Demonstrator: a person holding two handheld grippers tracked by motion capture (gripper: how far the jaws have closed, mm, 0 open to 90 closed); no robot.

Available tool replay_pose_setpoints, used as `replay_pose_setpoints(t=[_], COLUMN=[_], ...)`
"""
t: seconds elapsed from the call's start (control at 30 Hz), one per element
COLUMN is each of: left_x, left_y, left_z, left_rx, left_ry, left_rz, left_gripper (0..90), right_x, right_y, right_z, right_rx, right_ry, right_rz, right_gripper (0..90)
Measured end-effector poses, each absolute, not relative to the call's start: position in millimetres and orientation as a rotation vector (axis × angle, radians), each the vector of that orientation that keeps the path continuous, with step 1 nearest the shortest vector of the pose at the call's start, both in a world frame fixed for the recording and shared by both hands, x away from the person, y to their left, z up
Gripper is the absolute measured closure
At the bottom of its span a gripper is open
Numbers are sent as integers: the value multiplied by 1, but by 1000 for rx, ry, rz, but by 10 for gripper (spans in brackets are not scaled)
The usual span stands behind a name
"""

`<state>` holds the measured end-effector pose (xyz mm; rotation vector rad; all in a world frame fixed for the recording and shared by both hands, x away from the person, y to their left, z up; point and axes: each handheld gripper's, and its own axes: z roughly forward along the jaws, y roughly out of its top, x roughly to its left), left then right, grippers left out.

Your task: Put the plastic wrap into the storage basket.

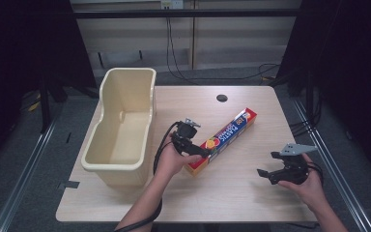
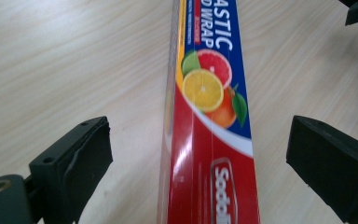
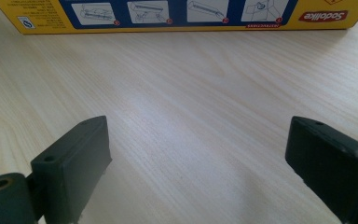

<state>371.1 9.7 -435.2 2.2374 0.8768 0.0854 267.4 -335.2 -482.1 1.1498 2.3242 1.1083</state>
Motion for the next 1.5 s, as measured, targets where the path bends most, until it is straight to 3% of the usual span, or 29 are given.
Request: replay_pose_setpoints(t=[0.4,0.73,1.33,1.5], left_x=[411,434,435,439], left_y=[-41,-68,-102,-105], left_z=[-431,-441,-457,-458], left_rx=[2335,2389,2498,2557], left_ry=[857,840,837,831], left_rz=[130,81,3,29], left_gripper=[67,189,267,371], right_x=[271,271,270,269], right_y=[-335,-336,-335,-335], right_z=[-481,-480,-479,-479], right_rx=[1150,1140,1146,1147], right_ry=[2319,2312,2312,2313], right_rz=[1132,1133,1134,1138], right_gripper=[64,64,65,65])
